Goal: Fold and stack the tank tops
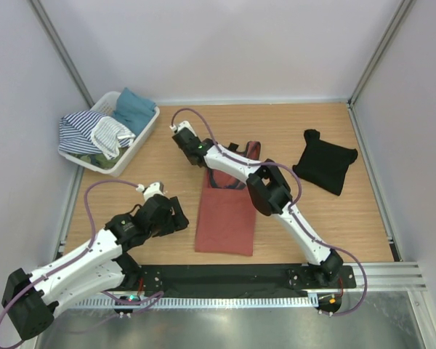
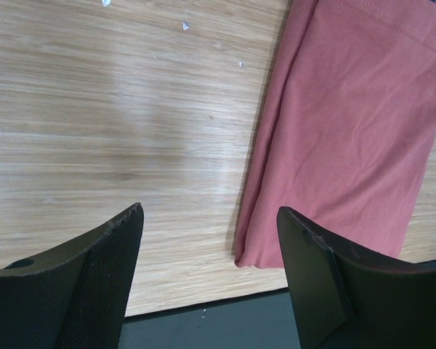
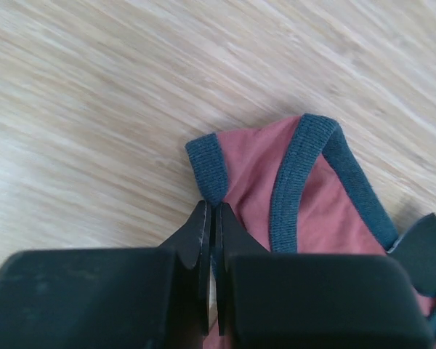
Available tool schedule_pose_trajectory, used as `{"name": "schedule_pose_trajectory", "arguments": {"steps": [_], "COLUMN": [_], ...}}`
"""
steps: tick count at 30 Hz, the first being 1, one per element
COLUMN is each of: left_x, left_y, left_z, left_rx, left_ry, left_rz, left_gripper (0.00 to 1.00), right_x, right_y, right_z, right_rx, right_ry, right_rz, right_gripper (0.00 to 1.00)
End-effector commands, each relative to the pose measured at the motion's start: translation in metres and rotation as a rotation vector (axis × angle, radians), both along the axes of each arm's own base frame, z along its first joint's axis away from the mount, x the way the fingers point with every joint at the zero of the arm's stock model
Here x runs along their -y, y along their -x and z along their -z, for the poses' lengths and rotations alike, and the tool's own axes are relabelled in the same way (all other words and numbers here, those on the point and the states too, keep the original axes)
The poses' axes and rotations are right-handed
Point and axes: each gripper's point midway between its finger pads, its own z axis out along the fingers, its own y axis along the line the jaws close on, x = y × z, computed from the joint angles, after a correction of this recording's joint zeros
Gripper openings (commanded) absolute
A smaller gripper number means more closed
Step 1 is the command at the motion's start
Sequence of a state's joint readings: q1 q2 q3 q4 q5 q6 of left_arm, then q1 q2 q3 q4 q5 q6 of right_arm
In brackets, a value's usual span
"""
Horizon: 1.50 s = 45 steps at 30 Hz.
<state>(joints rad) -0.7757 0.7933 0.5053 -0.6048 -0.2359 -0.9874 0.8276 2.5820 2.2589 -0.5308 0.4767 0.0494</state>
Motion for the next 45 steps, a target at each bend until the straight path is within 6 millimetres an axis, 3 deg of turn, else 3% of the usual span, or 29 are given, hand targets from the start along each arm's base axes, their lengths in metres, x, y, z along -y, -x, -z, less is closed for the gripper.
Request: {"name": "schedule_pose_trajectory", "arguments": {"steps": [1,7,12,13,14,15,21,31,36,45], "left_x": [0.0,0.001,0.002,0.004,0.005,0.005,0.011,0.017,0.026,0.038], "left_y": [0.002,0.004,0.006,0.006,0.007,0.009,0.01,0.008,0.01,0.013], "left_z": [0.004,0.005,0.009,0.009,0.011,0.015,0.025,0.031,0.036,0.044], "left_rx": [-0.011,-0.016,-0.029,-0.028,-0.04,-0.048,-0.075,-0.089,-0.105,-0.119], "left_ry": [0.001,0.014,0.017,0.026,0.031,0.028,0.037,0.039,0.036,0.031], "left_rz": [0.007,0.012,0.016,0.017,0.023,0.027,0.04,0.054,0.081,0.108], "left_gripper": [0.75,0.74,0.74,0.74,0.73,0.73,0.72,0.7,0.7,0.71], "right_x": [-0.009,-0.018,-0.001,0.004,0.008,0.012,0.043,0.092,0.104,0.111], "right_y": [-0.007,-0.004,-0.011,-0.006,-0.012,-0.014,-0.022,-0.025,-0.024,-0.033], "right_z": [-0.057,-0.094,-0.101,-0.091,-0.107,-0.109,-0.107,-0.076,-0.071,-0.082], "right_rx": [0.01,-0.092,-0.167,-0.199,-0.192,-0.196,-0.242,-0.311,-0.308,-0.288], "right_ry": [-0.192,-0.491,-0.649,-0.663,-0.734,-0.756,-0.836,-0.859,-0.874,-0.985], "right_rz": [-0.019,-0.077,-0.096,-0.092,-0.104,-0.102,-0.1,-0.044,-0.034,-0.048], "right_gripper": [0.01,0.01,0.01,0.01,0.01,0.01,0.01,0.01,0.04,0.06]}}
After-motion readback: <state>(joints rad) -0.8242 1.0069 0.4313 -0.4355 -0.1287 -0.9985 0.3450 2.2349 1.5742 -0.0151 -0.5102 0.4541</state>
